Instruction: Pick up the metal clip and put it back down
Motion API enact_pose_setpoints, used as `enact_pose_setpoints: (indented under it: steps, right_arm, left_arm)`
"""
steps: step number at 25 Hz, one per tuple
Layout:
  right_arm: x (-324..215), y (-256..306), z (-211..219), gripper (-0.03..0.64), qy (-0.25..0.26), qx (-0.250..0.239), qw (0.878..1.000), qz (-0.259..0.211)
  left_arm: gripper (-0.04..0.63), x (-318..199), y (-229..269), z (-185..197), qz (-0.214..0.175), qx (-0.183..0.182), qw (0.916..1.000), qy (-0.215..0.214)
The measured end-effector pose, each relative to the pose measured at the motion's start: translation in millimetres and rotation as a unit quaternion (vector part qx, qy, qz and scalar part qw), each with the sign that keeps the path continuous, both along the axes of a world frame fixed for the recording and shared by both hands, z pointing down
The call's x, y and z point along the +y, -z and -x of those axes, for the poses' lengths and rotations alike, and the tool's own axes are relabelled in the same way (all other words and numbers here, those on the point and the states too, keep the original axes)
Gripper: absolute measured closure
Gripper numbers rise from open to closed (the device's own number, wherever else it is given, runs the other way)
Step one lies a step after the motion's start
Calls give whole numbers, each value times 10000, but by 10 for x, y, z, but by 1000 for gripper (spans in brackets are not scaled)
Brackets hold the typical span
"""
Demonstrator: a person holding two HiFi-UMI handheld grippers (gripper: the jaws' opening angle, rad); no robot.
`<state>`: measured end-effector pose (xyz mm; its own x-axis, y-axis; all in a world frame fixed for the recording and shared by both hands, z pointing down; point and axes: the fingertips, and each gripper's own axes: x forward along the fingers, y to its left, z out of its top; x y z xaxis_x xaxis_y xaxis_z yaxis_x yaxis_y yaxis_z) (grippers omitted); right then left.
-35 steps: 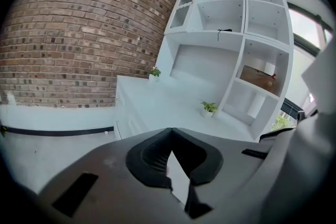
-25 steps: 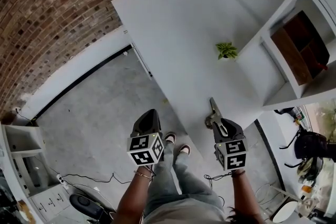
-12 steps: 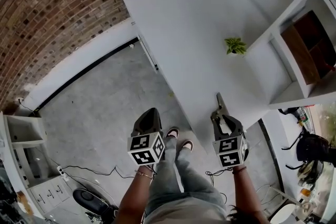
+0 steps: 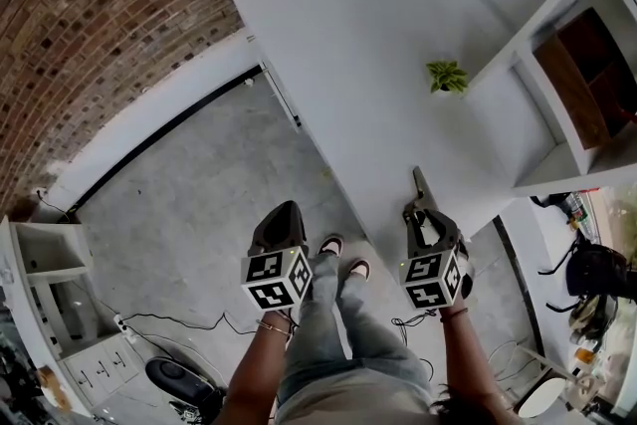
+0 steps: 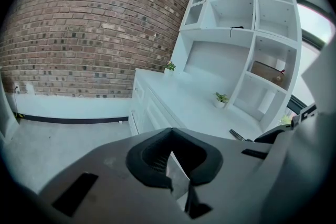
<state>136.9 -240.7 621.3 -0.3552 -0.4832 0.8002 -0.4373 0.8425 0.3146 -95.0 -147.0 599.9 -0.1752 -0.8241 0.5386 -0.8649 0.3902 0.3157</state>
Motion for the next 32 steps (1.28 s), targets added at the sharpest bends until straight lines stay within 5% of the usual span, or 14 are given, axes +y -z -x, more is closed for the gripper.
enact_pose_setpoints:
  steps: [32]
  right_arm:
    - [-200, 152, -129, 583, -393, 106, 9990, -164]
  left_arm:
    - [589, -320, 360, 8, -139, -184, 9982, -561]
